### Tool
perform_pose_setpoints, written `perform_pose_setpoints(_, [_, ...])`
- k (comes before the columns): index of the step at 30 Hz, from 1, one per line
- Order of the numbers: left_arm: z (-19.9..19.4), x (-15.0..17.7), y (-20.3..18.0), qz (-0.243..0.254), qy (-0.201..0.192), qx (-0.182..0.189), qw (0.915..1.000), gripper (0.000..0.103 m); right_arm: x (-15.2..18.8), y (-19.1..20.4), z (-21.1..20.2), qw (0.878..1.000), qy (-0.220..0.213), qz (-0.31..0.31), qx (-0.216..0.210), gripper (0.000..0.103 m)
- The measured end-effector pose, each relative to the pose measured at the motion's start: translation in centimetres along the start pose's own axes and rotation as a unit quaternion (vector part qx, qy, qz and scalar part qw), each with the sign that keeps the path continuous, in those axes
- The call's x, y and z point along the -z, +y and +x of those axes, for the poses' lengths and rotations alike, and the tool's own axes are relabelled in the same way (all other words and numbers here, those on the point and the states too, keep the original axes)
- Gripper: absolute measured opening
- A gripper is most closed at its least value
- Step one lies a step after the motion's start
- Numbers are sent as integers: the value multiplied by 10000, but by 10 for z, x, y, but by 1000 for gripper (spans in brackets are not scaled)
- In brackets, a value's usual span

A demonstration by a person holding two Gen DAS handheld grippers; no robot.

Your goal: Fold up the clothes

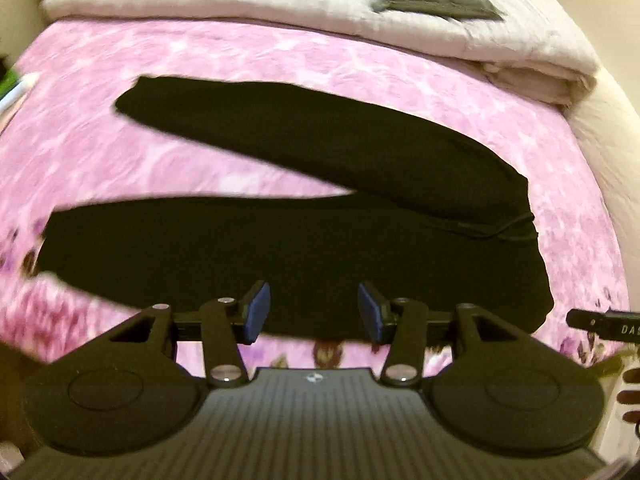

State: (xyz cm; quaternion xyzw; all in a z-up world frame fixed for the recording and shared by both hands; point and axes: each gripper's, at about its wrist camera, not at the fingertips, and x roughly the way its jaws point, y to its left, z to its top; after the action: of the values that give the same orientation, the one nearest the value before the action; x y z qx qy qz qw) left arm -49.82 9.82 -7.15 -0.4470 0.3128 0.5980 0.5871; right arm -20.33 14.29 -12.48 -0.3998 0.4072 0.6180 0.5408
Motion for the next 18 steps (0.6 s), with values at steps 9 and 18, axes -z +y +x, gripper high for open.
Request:
perform_pose_setpoints(9, [71,-70,-8,1149,332,322,9923,50,-41,-7,32,9975,59,631,325,102])
perform_pose_setpoints(18, [122,-115,-1,986,578,499,9922,50,-83,-24,77,9963,345,626,471,102])
